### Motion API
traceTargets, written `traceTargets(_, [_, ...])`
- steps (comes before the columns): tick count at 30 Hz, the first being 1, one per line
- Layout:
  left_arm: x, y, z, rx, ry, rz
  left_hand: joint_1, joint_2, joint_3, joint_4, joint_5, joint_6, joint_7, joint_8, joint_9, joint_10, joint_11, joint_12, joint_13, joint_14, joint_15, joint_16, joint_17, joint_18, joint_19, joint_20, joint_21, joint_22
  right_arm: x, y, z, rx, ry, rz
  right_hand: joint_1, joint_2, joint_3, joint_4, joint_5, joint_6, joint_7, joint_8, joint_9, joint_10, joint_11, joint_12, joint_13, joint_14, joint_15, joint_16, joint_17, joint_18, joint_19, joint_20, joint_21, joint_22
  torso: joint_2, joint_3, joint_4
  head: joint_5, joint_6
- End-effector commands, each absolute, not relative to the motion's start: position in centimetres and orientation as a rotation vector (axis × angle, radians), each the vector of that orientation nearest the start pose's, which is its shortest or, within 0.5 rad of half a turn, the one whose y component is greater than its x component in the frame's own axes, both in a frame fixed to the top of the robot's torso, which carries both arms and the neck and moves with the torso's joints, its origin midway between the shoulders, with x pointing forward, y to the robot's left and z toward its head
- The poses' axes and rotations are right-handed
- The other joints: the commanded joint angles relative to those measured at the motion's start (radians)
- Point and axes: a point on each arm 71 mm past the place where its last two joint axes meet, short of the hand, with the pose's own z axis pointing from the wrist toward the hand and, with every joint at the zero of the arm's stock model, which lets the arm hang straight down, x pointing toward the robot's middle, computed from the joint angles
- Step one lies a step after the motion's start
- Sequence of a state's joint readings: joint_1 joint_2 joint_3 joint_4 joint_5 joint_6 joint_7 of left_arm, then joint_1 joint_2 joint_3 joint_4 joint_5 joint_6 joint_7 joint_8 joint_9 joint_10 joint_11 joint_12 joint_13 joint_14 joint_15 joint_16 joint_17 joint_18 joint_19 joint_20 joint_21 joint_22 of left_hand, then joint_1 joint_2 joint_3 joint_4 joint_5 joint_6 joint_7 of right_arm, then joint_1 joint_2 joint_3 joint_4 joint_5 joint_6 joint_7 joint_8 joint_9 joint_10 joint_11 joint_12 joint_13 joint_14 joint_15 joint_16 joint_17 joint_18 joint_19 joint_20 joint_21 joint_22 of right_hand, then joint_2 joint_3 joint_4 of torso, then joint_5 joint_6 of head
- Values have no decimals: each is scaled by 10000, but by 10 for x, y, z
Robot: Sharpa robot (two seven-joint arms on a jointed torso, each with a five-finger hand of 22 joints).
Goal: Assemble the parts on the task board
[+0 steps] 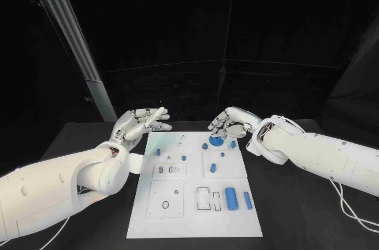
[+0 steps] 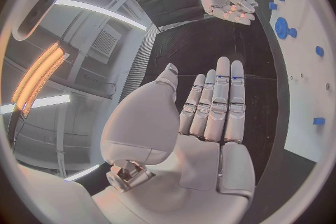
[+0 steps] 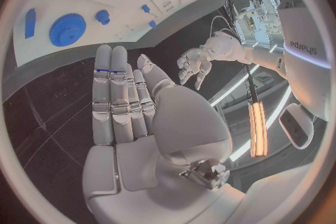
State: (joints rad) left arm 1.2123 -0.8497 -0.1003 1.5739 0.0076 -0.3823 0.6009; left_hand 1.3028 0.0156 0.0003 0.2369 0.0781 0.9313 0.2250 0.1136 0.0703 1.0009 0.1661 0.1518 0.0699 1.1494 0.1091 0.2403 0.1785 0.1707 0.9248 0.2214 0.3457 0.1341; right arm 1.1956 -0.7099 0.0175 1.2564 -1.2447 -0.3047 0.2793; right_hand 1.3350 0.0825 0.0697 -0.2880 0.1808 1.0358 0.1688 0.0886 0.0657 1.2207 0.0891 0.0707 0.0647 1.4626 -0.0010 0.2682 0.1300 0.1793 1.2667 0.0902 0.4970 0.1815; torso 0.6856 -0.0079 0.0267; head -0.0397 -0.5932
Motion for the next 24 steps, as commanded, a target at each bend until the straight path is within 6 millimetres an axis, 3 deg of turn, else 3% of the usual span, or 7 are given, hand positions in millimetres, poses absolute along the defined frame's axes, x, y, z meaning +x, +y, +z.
traceTargets(1, [469, 195, -173, -9690, 13049, -16692, 101, 24, -15, -70, -41, 70, -12, 28, -12, 76, 5, 36, 10, 53, 5, -72, 15, 143, 72, 11, -12, -17, 530, -190, -177, -3398, 15746, 7271, -105, -132, 181, -2, 67, 84, -9, -156, 3, 21, -33, -89, 10, 524, -102, 952, 466, 11, 308, -134, 514, 269, 270, -39, 131, -106, 32])
traceTargets(3, [467, 193, -172, -9679, 13109, -16801, 104, 27, -17, -74, -41, 73, -11, 25, -14, 82, 6, 33, 9, 43, 8, -86, 18, 141, 71, 12, -21, -24, 531, -185, -177, -3720, 15787, 6905, -203, -196, 294, -3, 107, 89, -32, -216, 2, -76, -18, -84, 7, 489, -115, 1630, 797, 13, 415, -162, 809, 432, 365, -57, 165, -148, 67])
traceTargets(4, [466, 192, -172, -9675, 13138, -16851, 108, 34, -20, -82, -40, 77, -10, 18, -17, 86, 8, 27, 7, 30, 12, -107, 23, 138, 68, 12, -34, -34, 531, -183, -177, -3833, 15798, 6729, -320, -207, 370, 24, 90, 89, -81, -240, 2, -248, 21, -100, -6, 434, -239, 2636, 1313, -53, 483, -109, 1016, 548, 394, -63, 174, -162, 70])
traceTargets(5, [466, 192, -172, -9671, 13167, -16896, 109, 36, -20, -84, -40, 78, -10, 17, -17, 88, 8, 26, 7, 27, 13, -113, 24, 138, 67, 12, -37, -37, 531, -182, -177, -3930, 15801, 6564, -339, -223, 436, 5, 85, 83, -34, -240, 2, -226, -12, -81, 8, 473, -140, 2930, 1504, -1, 437, -162, 1085, 592, 418, -67, 184, -167, 50])
traceTargets(9, [464, 189, -172, -9670, 13252, -17001, 117, 50, -20, -93, -39, 85, -10, 11, -20, 96, 10, 20, 5, 10, 18, -140, 29, 135, 63, 14, -54, -50, 532, -177, -176, -4197, 15798, 6072, -509, -295, 606, 28, 8, -43, -37, -253, -5, -558, 8, -106, -19, 417, -99, 3608, 2001, 1, 557, -137, 1460, 801, 517, -89, 235, -274, 59])
traceTargets(17, [463, 187, -171, -9669, 13353, -17117, 124, 65, -20, -102, -38, 96, -11, 5, -22, 105, 10, 13, 2, -8, 22, -169, 35, 133, 58, 17, -72, -64, 533, -170, -172, -4552, 15725, 5640, -690, -409, 953, 34, -42, -193, -41, -242, 3, -789, 28, -86, -1, 282, -72, 4874, 3118, -1, 695, -56, 2219, 1238, 673, -108, 270, -285, 130])
traceTargets(24, [462, 186, -170, -9665, 13420, -17183, 130, 74, -22, -111, -39, 97, -8, -4, -26, 102, 15, 1, -2, -24, 27, -197, 40, 132, 55, 20, -88, -77, 533, -166, -171, -4803, 15938, 5422, -711, -435, 1260, 34, -105, -198, -30, -231, 9, -845, 51, -78, 2, 254, -51, 6098, 4428, -3, 619, -26, 2746, 1619, 759, -130, 286, -299, 113])
